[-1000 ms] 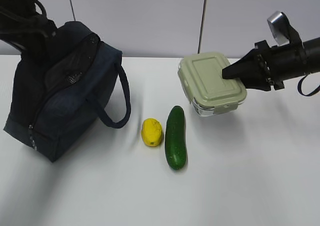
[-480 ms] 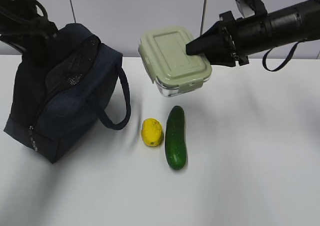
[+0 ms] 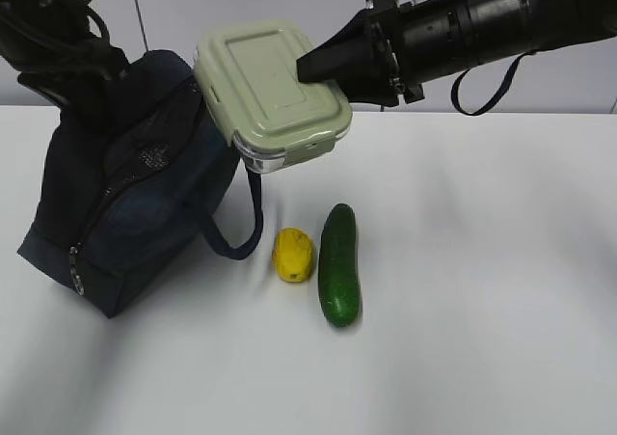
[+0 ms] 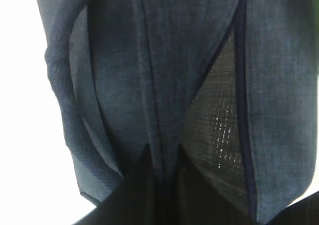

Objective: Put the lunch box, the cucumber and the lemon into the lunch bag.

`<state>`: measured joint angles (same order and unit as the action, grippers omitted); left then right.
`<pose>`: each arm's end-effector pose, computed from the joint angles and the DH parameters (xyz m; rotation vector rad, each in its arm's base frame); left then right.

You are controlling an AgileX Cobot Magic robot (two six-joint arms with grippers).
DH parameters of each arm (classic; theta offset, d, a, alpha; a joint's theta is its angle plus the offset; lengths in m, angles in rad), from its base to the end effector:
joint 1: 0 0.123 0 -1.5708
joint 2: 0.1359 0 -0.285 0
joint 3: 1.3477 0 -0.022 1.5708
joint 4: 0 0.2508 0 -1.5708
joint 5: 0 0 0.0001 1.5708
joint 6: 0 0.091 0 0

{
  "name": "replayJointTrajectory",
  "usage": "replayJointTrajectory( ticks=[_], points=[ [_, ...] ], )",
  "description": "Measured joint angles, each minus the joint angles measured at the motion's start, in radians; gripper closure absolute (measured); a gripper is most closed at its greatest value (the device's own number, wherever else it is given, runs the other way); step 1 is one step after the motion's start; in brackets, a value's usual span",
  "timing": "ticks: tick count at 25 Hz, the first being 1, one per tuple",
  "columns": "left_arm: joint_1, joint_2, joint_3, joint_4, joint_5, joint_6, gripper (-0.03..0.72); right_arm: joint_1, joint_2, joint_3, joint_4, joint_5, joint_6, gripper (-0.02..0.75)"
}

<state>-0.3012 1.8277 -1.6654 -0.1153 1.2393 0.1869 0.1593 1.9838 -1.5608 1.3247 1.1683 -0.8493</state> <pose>0.3636 -0.1233 0.3019 0.6645 2.8091 -0.1855 0.4014 0.1468 0.2733 -0.5163 2.2064 1.4692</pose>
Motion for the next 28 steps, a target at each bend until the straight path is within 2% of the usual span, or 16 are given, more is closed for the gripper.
replayJointTrajectory(
  ticks=[12,28],
  points=[
    [-0.004,0.0,0.0,-0.111,0.0,0.0,0.683,0.027,0.0,0.0,0.013,0.006,0.0,0.386],
    [-0.004,-0.043,0.0,-0.206,-0.025,0.023,0.683,0.027,0.034,-0.002,-0.044,0.008,0.016,0.386]
  ],
)
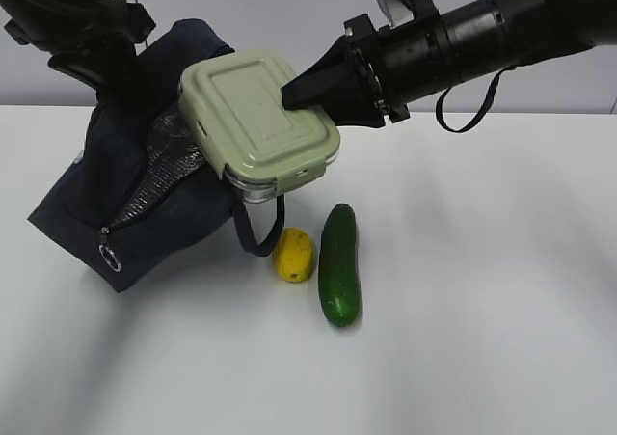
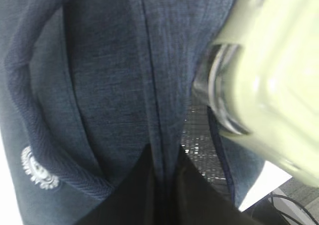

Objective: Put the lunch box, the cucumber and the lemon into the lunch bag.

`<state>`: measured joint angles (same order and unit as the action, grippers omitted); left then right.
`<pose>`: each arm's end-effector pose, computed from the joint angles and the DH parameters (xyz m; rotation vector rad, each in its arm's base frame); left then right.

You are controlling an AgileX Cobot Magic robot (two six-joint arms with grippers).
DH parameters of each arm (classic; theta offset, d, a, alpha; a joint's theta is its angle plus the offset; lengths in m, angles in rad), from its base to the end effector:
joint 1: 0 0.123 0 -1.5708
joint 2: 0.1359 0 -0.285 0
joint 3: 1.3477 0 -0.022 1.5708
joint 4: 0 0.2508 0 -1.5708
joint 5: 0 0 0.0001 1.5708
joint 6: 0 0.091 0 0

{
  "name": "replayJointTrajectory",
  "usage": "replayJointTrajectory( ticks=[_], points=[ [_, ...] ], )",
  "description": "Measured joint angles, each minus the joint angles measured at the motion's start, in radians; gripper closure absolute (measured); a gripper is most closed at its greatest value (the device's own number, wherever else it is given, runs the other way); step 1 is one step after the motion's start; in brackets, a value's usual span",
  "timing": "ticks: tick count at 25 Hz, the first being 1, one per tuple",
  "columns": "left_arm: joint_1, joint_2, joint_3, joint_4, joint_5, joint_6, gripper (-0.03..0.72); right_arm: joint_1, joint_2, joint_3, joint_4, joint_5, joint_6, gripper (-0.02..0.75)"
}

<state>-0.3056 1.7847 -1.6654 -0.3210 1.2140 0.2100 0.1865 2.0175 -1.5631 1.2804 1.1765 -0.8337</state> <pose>0.3525 -0.1394 0.3228 0.6271 2.7260 -0.4714 0.4004 0.1575 0.2565 -0.5570 2.2756 1.4707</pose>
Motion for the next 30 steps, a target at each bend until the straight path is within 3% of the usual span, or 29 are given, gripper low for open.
replayJointTrajectory(
  ticks=[14,15,30],
  points=[
    [0.0,-0.005,0.0,-0.077,-0.005,0.036,0.683,0.0,0.043,-0.002,-0.006,0.0,0.007,0.386],
    [0.025,-0.008,0.0,-0.079,-0.005,0.037,0.683,0.0,0.049,-0.002,-0.003,0.0,0.007,0.386],
    [0.0,-0.012,0.0,-0.107,0.026,0.051,0.684,0.057,0.095,-0.008,0.117,-0.012,-0.015,0.386]
  ],
)
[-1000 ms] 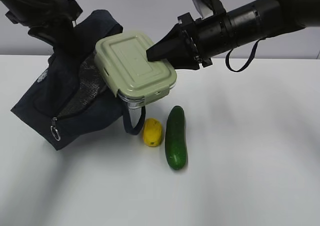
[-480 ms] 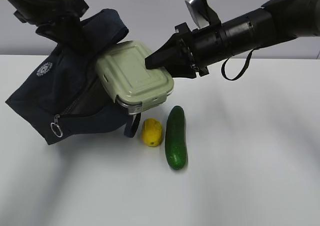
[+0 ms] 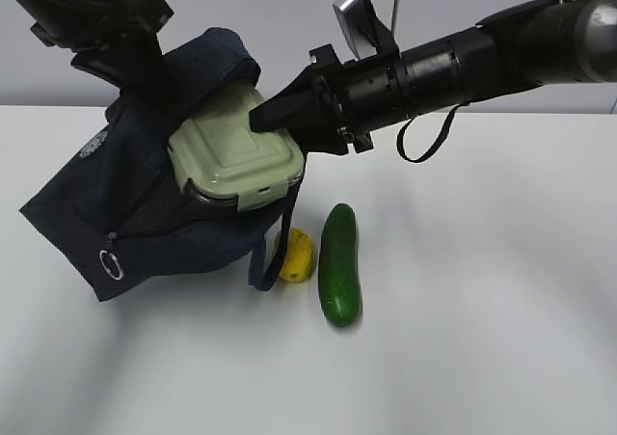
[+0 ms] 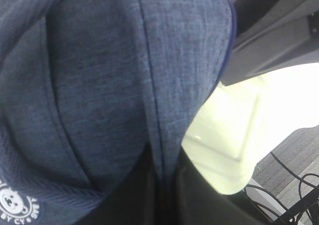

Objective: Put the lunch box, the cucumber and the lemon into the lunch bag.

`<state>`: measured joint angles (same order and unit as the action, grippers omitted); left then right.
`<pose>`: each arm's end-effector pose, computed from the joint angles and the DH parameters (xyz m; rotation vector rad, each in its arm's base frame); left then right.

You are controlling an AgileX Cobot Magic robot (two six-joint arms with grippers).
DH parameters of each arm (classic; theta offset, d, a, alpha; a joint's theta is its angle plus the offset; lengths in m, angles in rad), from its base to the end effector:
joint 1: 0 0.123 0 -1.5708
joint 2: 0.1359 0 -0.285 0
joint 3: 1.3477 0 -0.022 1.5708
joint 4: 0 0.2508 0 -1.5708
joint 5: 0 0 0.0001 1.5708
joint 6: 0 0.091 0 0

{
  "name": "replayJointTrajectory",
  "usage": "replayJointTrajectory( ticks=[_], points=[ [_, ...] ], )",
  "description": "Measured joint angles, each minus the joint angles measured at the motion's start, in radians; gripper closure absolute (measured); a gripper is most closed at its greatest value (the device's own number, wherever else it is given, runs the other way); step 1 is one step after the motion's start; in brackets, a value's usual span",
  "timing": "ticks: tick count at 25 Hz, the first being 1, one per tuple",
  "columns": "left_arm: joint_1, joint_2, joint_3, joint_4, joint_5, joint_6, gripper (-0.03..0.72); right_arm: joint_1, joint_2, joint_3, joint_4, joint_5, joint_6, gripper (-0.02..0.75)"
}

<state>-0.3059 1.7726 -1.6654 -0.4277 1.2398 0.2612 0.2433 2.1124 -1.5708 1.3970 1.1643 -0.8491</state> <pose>0.3454 -0.1465 0.3300 0.6750 2.6977 -0.6111 0.4068 0.1858 0.2260 -0.4819 2.2713 1.6121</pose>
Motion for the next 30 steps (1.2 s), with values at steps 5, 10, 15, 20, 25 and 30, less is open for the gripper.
replayJointTrajectory(
  ticks=[5,10,15,20,25,30],
  points=[
    [0.0,-0.001,0.0,-0.017,0.0,0.002,0.684,0.031,0.0,0.0,0.02,-0.058,-0.017,0.386],
    [-0.005,-0.001,0.0,-0.027,0.0,0.004,0.684,0.068,0.0,0.0,0.033,-0.123,-0.023,0.386],
    [-0.014,-0.001,0.0,-0.038,0.0,0.004,0.684,0.097,0.002,0.0,0.062,-0.173,-0.04,0.386],
    [-0.024,-0.001,-0.001,-0.054,0.0,0.004,0.684,0.116,0.014,0.0,0.128,-0.192,-0.065,0.386],
    [-0.026,0.01,-0.001,-0.077,0.0,0.005,0.684,0.139,0.044,0.0,0.133,-0.225,-0.091,0.386],
    [-0.026,0.031,-0.001,-0.077,0.0,0.005,0.684,0.154,0.077,0.0,0.144,-0.242,-0.108,0.386]
  ],
)
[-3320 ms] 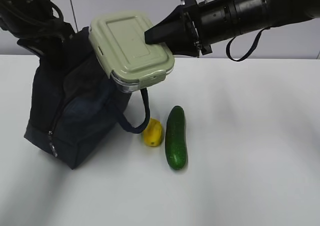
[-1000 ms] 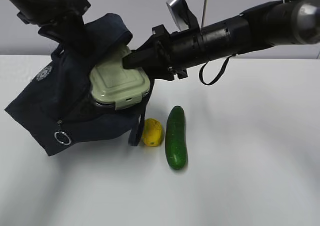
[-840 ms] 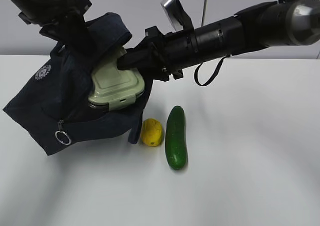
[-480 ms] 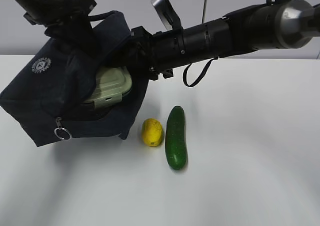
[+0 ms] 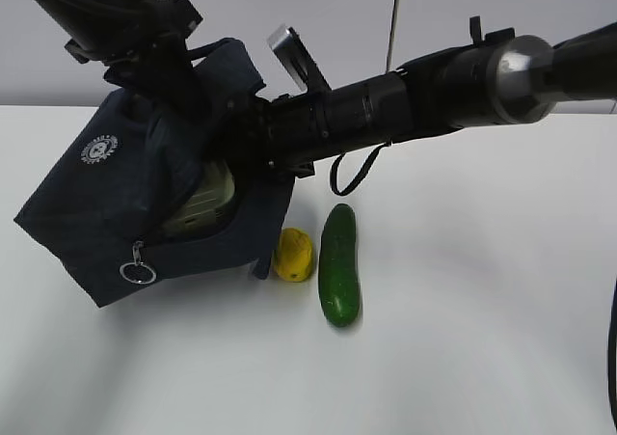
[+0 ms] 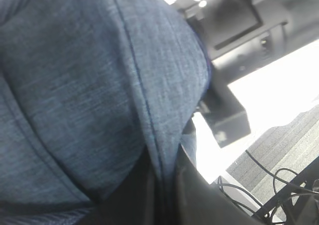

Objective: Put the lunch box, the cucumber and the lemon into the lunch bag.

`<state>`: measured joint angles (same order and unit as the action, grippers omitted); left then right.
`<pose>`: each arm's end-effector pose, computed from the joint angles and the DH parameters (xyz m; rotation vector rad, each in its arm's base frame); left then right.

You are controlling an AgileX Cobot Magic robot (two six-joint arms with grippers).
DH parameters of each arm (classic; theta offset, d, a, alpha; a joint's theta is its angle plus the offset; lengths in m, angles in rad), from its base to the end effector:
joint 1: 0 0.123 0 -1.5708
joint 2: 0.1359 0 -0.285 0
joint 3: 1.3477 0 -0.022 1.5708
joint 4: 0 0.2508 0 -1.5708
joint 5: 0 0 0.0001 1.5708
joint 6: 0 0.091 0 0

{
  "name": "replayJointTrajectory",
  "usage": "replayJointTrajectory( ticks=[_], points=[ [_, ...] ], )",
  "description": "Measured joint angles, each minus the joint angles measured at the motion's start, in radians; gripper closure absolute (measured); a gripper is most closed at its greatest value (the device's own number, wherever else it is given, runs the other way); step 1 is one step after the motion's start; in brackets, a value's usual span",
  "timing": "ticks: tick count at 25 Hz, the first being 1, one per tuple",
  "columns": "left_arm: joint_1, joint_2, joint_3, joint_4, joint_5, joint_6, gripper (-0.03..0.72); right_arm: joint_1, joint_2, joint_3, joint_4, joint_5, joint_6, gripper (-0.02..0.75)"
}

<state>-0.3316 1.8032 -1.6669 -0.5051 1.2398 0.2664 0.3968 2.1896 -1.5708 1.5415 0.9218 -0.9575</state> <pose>0.3457 -0.1631 0.3219 0.6902 2.7054 -0.7263 0.4044 0.2481 0.1928 -0.4094 2.2387 1.5217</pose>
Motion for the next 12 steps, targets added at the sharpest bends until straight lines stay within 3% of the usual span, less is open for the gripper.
replayJointTrajectory(
  ticks=[12],
  points=[
    [0.0,0.021,0.0,0.0,0.0,0.0,0.684,0.002,0.028,0.0,0.002,-0.01,-0.018,0.386]
  ],
)
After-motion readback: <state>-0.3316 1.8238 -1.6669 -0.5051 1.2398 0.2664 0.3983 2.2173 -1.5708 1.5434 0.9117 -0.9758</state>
